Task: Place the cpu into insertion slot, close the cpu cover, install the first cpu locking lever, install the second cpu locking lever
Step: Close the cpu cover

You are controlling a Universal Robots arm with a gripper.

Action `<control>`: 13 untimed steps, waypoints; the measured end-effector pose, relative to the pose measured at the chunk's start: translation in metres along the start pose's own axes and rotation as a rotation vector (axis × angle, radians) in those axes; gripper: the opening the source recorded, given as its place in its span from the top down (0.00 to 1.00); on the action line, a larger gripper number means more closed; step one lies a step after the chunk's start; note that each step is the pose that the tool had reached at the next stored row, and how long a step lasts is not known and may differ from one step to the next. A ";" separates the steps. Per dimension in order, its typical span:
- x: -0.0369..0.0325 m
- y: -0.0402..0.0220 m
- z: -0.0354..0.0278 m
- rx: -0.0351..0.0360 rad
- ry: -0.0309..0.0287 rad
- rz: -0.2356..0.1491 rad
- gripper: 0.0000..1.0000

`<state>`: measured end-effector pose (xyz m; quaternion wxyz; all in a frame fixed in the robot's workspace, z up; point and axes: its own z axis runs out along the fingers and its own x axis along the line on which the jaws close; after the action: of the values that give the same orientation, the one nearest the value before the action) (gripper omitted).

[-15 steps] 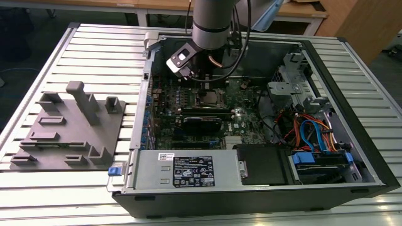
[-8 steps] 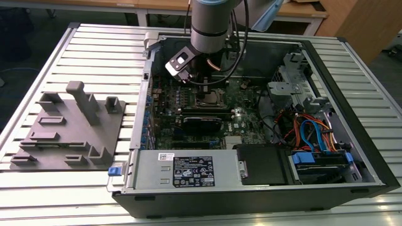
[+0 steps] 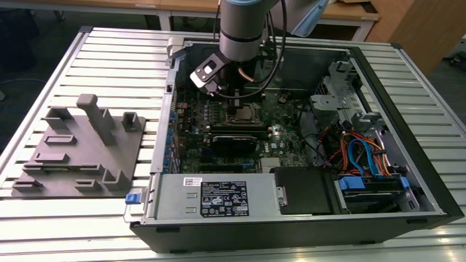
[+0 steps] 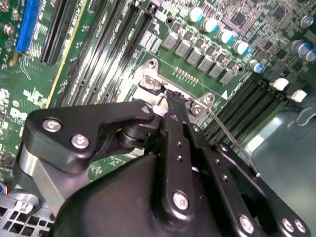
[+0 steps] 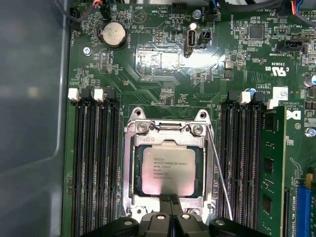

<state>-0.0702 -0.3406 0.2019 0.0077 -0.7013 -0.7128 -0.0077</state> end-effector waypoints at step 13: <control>0.0002 -0.0006 0.0032 -0.0013 0.0183 0.000 0.89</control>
<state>-0.0708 -0.3404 0.1987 0.0137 -0.7012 -0.7127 -0.0146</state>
